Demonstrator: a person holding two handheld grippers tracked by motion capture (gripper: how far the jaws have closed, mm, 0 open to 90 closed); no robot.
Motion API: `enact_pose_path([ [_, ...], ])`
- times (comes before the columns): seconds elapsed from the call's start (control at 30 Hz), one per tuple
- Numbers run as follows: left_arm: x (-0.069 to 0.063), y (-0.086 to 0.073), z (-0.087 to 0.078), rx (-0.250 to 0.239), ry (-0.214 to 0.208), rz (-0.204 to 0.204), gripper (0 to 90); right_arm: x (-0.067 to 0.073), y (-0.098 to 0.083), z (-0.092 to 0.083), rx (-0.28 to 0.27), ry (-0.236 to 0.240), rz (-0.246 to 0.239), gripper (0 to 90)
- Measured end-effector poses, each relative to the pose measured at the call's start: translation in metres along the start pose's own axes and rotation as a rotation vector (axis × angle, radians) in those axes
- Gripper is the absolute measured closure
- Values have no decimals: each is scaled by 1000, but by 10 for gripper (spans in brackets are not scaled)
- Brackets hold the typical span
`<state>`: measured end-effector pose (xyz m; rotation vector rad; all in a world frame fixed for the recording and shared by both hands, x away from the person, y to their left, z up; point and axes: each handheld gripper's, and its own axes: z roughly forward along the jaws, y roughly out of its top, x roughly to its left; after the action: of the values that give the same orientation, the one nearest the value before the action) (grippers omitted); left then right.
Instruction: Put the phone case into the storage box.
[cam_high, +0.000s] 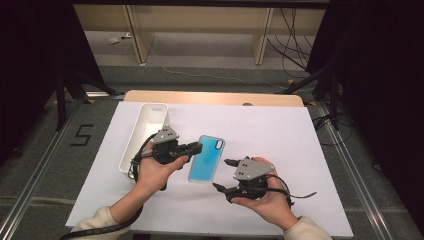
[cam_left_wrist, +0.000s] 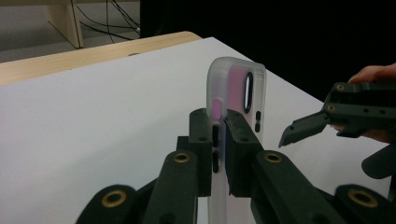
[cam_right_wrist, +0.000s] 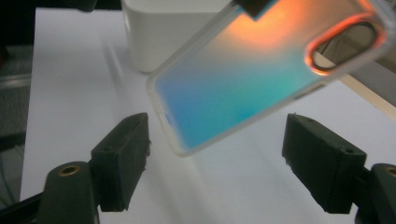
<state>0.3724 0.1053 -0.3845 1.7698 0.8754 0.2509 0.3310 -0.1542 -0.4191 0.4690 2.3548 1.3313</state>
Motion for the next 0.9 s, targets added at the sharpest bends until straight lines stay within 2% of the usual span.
enact_pose_path([
  [0.07,3,1,-3,-3,6,3,824,-7,-5,-6,-34,-9,61,217],
  [0.17,5,1,-4,-3,12,11,823,-10,-7,-10,-30,-12,85,208],
  [0.23,6,1,-5,-4,19,6,823,-13,-10,-14,-17,-33,88,203],
  [0.27,7,1,-5,-7,18,4,823,-15,-13,-14,-31,-41,101,203],
  [0.3,7,1,-5,-7,20,-1,823,-16,-13,-16,-18,-31,109,203],
  [0.5,10,3,-10,-16,33,11,823,-22,-19,-24,-32,-56,144,200],
  [0.53,11,3,-11,-18,31,12,823,-23,-21,-25,-40,-72,148,201],
  [0.6,13,4,-12,-16,36,9,823,-25,-22,-27,-22,-75,144,202],
  [0.8,16,5,-16,-23,48,17,824,-29,-25,-32,-39,-80,173,216],
  [0.83,17,6,-17,-24,47,29,824,-29,-25,-32,-41,-83,176,216],
  [0.9,17,7,-19,-29,51,24,823,-30,-25,-33,-46,-79,185,213],
])
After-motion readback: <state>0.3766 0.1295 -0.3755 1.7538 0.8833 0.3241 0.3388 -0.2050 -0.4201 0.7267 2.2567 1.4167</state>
